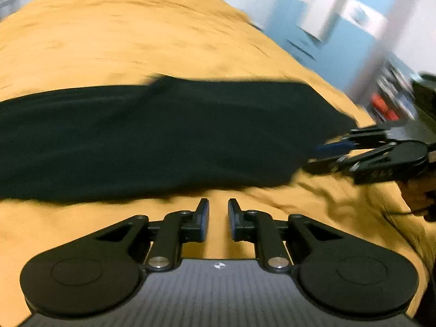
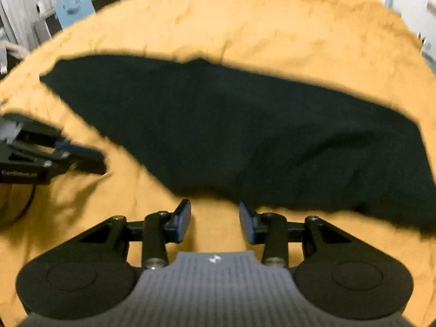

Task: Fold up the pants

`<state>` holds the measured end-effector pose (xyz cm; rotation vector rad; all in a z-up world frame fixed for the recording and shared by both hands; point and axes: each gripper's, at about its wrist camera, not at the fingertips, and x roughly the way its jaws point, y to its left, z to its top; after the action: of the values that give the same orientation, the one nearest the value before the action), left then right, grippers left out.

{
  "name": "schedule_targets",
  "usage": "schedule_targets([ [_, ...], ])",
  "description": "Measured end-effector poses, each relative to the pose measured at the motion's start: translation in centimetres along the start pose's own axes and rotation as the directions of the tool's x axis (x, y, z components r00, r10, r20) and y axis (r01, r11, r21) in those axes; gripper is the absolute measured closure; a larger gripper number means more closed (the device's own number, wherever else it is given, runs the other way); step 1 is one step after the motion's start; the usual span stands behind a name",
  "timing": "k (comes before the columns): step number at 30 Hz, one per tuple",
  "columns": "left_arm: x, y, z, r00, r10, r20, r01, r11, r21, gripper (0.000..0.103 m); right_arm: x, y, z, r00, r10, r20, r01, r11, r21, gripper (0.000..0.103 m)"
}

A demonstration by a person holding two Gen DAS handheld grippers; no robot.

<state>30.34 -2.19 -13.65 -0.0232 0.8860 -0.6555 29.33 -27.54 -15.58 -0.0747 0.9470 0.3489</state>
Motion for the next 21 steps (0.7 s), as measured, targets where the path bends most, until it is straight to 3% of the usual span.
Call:
schedule_targets([
  [3,-2.7,3.7,-0.6,0.996,0.068,0.060,-0.058,0.986,-0.157,0.078,0.7,1.0,3.5,0.995,-0.007,0.102,0.009,1.000,-0.019,0.066],
  [5,-4.1,5.8,-1.1,0.992,0.095,0.083,-0.071,0.964,-0.256,0.078,2.8,2.1,6.8,0.986,0.055,0.160,-0.051,0.998,-0.028,0.067],
  [7,-5.4,7.3,-1.6,0.986,0.134,0.101,-0.096,0.945,-0.314,0.078,6.5,3.2,10.1,0.987,0.087,0.133,-0.086,0.996,-0.015,0.067],
  [10,-7.4,8.6,-2.2,0.972,0.189,0.137,-0.133,0.931,-0.339,0.075,11.8,6.2,14.2,0.991,0.047,0.122,-0.034,0.994,-0.104,0.068],
  [14,-9.4,10.8,-2.3,0.958,0.228,0.176,-0.156,0.925,-0.348,0.072,15.2,10.0,17.5,0.971,0.196,0.140,-0.155,0.953,-0.260,0.071],
  [17,-10.0,12.6,-2.7,0.954,0.222,0.203,-0.128,0.909,-0.396,0.072,17.0,11.7,19.8,0.960,0.266,0.092,-0.216,0.905,-0.366,0.072],
  [21,-10.2,14.5,-3.6,0.954,0.188,0.235,-0.058,0.880,-0.471,0.071,19.7,11.7,22.2,0.944,0.330,0.007,-0.293,0.850,-0.438,0.083],
])
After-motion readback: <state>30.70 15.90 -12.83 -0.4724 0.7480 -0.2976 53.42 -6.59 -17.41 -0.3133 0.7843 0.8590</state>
